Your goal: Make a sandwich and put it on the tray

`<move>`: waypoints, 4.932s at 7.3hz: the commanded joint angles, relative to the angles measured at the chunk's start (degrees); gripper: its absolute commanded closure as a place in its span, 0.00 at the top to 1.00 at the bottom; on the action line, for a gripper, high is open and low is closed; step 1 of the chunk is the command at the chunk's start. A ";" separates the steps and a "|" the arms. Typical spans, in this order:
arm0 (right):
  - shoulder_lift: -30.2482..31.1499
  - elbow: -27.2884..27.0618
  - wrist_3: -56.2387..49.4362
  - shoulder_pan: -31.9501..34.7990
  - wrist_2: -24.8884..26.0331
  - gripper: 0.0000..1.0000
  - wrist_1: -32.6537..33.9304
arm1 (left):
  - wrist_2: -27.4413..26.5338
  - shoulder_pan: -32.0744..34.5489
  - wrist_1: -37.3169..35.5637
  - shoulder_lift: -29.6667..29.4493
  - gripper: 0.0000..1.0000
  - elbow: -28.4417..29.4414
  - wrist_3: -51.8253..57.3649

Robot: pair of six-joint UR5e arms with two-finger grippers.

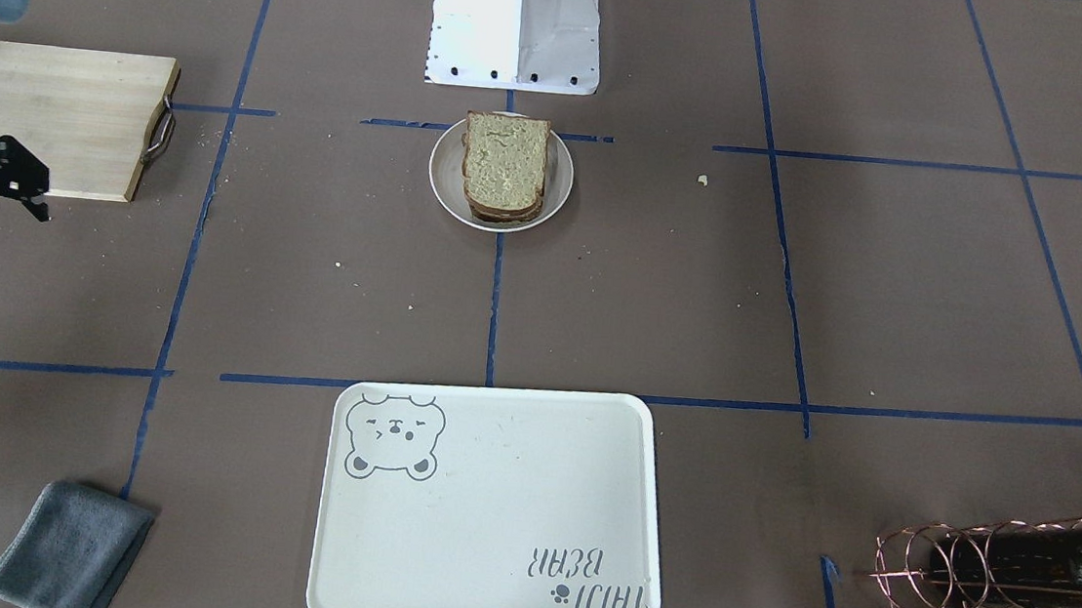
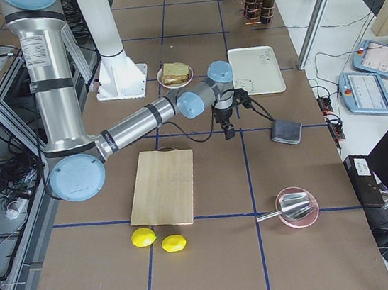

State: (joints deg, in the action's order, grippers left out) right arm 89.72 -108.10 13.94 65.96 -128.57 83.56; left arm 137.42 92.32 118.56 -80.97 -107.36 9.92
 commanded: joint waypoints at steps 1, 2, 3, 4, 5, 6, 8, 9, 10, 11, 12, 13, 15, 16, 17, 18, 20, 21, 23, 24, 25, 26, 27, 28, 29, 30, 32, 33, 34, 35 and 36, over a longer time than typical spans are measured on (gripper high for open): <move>10.78 -0.18 -11.28 11.78 -4.23 1.00 -0.06 | 6.98 -5.87 2.64 -2.24 1.00 -0.38 -9.26; 15.00 0.34 -13.30 14.96 -4.40 1.00 0.28 | 6.72 -10.53 2.99 -4.69 1.00 -1.35 -16.35; 17.91 0.43 -14.97 18.04 -4.40 1.00 0.46 | 4.46 -15.80 2.99 -4.89 1.00 -5.54 -17.99; 18.99 0.17 -16.91 20.76 -4.49 1.00 0.55 | 6.35 -20.81 3.00 -6.90 1.00 -6.01 -22.61; 19.52 0.08 -17.19 22.10 -3.88 1.00 0.46 | 5.23 -27.12 3.17 -9.53 1.00 -7.41 -34.41; 19.52 0.17 -17.19 22.11 -3.70 1.00 0.46 | -1.04 -33.28 3.08 -11.29 1.00 -8.73 -44.53; 19.17 -0.01 -17.19 23.60 -3.96 1.00 0.90 | -13.01 -46.73 2.91 -16.73 1.00 -10.06 -63.53; 19.26 -0.01 -17.19 23.95 -3.53 1.00 1.16 | -18.89 -52.18 2.91 -18.59 1.00 -9.89 -69.80; 19.09 0.08 -17.19 24.13 -3.53 1.00 1.16 | -24.51 -57.72 2.82 -20.69 1.00 -8.84 -76.56; 18.91 0.26 -17.10 24.13 -3.44 1.00 1.08 | -29.97 -62.56 2.91 -23.76 0.99 -5.87 -83.15; 18.91 0.43 -17.10 24.13 -3.44 1.00 1.08 | -35.85 -67.74 3.08 -26.84 0.90 -1.84 -89.48; 18.91 0.52 -17.10 24.13 -3.35 1.00 1.08 | -39.04 -71.19 3.17 -29.74 0.81 1.07 -92.68; 18.21 0.52 -17.10 24.13 -3.61 1.00 1.16 | -40.04 -73.50 3.17 -30.21 0.75 2.59 -93.59; 18.12 0.52 -16.67 24.13 -3.53 1.00 1.16 | -40.04 -74.12 3.26 -30.47 0.70 3.20 -93.59; 18.12 0.52 -16.75 24.13 -3.53 1.00 1.16 | -40.04 -75.08 3.26 -30.64 0.59 3.56 -93.59; 18.12 0.61 -16.66 24.13 -3.53 1.00 1.16 | -39.95 -75.26 3.26 -30.65 0.52 3.91 -93.50; 18.12 0.70 -16.66 24.13 -3.53 1.00 1.16 | -40.04 -75.96 3.26 -30.91 0.45 4.26 -93.50; 18.12 0.70 -16.66 24.13 -3.53 1.00 1.16 | -40.04 -76.40 3.26 -30.91 0.44 4.61 -93.50; 18.03 0.70 -16.57 24.13 -3.44 1.00 1.16 | -40.04 -76.49 3.26 -30.91 0.34 4.70 -93.50; 17.94 0.78 -16.57 24.13 -3.44 1.00 1.16 | -40.04 -76.49 3.26 -30.91 0.30 4.71 -93.50; 17.77 1.05 -16.57 24.13 -3.44 1.00 1.16 | -40.04 -76.49 3.26 -30.91 0.23 4.71 -93.50; 17.33 1.74 -16.57 24.13 -3.35 1.00 1.16 | -40.04 -76.49 3.26 -30.91 0.18 4.71 -93.59; 16.81 2.45 -16.57 24.13 -3.35 1.00 1.16 | -40.04 -76.49 3.26 -30.91 0.06 4.71 -93.59; 16.63 2.72 -16.57 24.13 -3.35 1.00 1.16 | -40.04 -76.49 3.26 -30.91 0.00 4.53 -93.59; 16.62 2.81 -16.49 24.13 -3.35 1.00 1.16 | -40.04 -76.41 3.26 -30.91 0.00 4.18 -93.59; 16.62 2.81 -16.57 24.13 -3.35 1.00 1.08 | -39.95 -76.06 3.17 -31.00 0.00 3.57 -93.50; 16.71 2.81 -16.66 24.31 -3.18 1.00 0.99 | -38.21 -70.56 2.65 -33.70 0.00 4.08 -92.28; 16.71 2.81 -17.01 24.48 -3.17 1.00 0.99 | -34.45 -65.99 2.56 -34.85 0.00 5.05 -89.83; 16.97 2.81 -17.10 24.83 -3.00 1.00 0.99 | -31.28 -61.25 2.64 -37.04 0.00 8.54 -86.07; 17.15 2.81 -17.19 25.53 -1.61 1.00 0.90 | -28.73 -56.50 2.64 -41.24 0.00 14.40 -83.42; 17.41 2.72 -17.28 26.84 -1.16 1.00 0.90 | -26.09 -51.50 2.73 -46.24 0.00 22.38 -78.61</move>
State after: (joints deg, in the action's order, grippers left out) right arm 106.84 -105.30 -3.22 91.51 -130.56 84.50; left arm 107.93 34.61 121.22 -121.66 -93.50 -73.81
